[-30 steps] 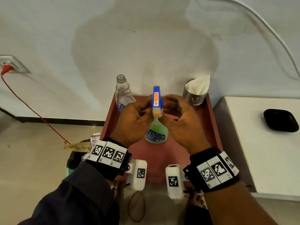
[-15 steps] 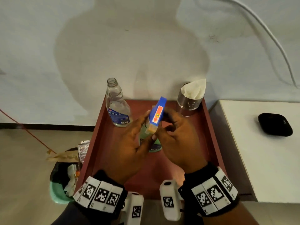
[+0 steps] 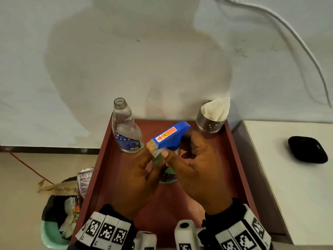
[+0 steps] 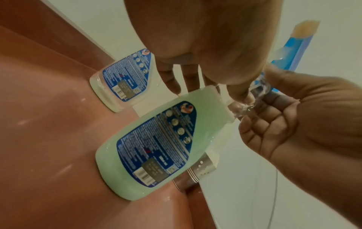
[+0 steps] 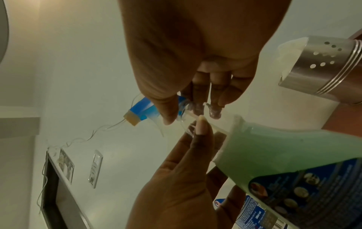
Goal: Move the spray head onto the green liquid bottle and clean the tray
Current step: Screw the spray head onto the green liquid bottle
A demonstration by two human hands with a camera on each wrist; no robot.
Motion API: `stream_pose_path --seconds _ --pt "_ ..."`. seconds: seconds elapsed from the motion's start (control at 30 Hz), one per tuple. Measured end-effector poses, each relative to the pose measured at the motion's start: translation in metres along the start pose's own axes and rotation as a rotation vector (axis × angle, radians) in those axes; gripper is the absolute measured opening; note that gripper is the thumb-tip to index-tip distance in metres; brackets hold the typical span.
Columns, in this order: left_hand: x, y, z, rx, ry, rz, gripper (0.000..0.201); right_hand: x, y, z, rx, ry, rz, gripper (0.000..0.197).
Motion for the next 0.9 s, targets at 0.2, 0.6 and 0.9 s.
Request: stream_pose_path --seconds 0.2,0.6,0.9 --pt "0.002 0.000 0.008 -0.025 0.013 -0.026 0.038 0.001 0.003 -0.002 0.083 -0.064 0.010 0.031" --pt "0.003 0.002 -0.004 -0.044 -0.077 -0.033 0.043 -0.005 0.005 -0.005 0.056 -0.150 0.044 0.035" --pt "0.002 0.002 0.002 -0.073 -0.099 -0.013 0.039 -0.007 0.006 0.003 0.069 -0.099 0.108 0.031"
Point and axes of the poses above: each hand's wrist, its own y-axis away from the middle knuckle, its own x-axis out of the back of the hand, z = x × y, the point moved 1 cm from there along -y, towards the middle knuckle, and after that the axes turned 1 degree about z, right-handed, at the moved point
